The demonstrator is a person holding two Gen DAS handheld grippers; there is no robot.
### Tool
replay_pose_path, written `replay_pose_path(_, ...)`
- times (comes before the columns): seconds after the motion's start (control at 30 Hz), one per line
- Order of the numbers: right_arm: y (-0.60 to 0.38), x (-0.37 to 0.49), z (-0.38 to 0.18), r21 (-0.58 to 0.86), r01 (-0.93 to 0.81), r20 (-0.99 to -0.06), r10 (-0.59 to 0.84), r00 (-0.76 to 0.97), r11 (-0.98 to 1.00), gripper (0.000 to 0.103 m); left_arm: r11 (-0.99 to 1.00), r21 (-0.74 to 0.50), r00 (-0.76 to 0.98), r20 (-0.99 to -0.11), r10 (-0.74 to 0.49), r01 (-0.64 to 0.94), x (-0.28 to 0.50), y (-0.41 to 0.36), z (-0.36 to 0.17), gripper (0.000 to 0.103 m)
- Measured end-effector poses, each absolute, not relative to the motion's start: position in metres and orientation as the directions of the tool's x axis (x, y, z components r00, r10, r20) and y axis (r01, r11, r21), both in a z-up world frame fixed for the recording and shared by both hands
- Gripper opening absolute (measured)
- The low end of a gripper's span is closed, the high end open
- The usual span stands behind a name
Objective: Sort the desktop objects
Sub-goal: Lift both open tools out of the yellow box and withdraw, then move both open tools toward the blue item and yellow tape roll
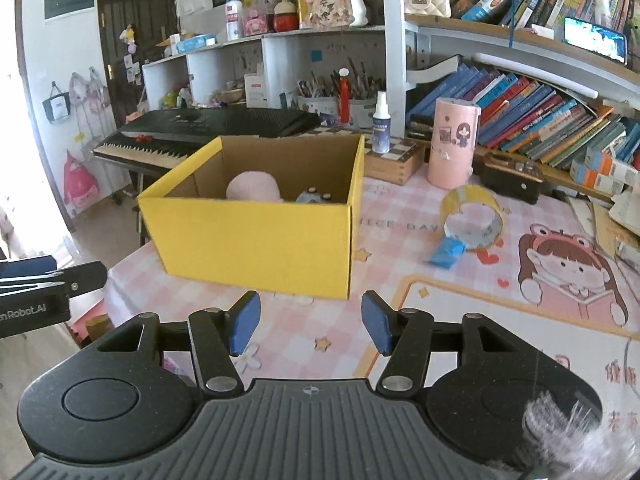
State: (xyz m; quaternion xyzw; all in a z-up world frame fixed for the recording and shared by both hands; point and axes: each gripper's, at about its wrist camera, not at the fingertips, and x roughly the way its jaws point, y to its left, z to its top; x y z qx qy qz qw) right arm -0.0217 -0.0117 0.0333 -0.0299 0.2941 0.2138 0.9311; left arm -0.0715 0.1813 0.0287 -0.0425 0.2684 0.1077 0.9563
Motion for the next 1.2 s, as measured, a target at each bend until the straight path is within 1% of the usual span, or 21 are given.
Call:
replay_pose_path(0.6, -0.009, -0.061, 0.021, 0.050, -0.429, -0.582, 0.375, 0.721, 0.902, 0.057, 0.989, -0.004, 0.830, -0.544, 0.124, -0.151, -0.094, 0.164, 0.019, 0.070)
replay_pose_path(1.2, -0.027, -0.070, 0.017, 0.057, -0.351, -0.599, 0.314, 0.737, 0.934, 0.060, 0.998, -0.012, 0.828, -0.559, 0.047, -0.064, -0.090, 0.147, 0.014, 0.070)
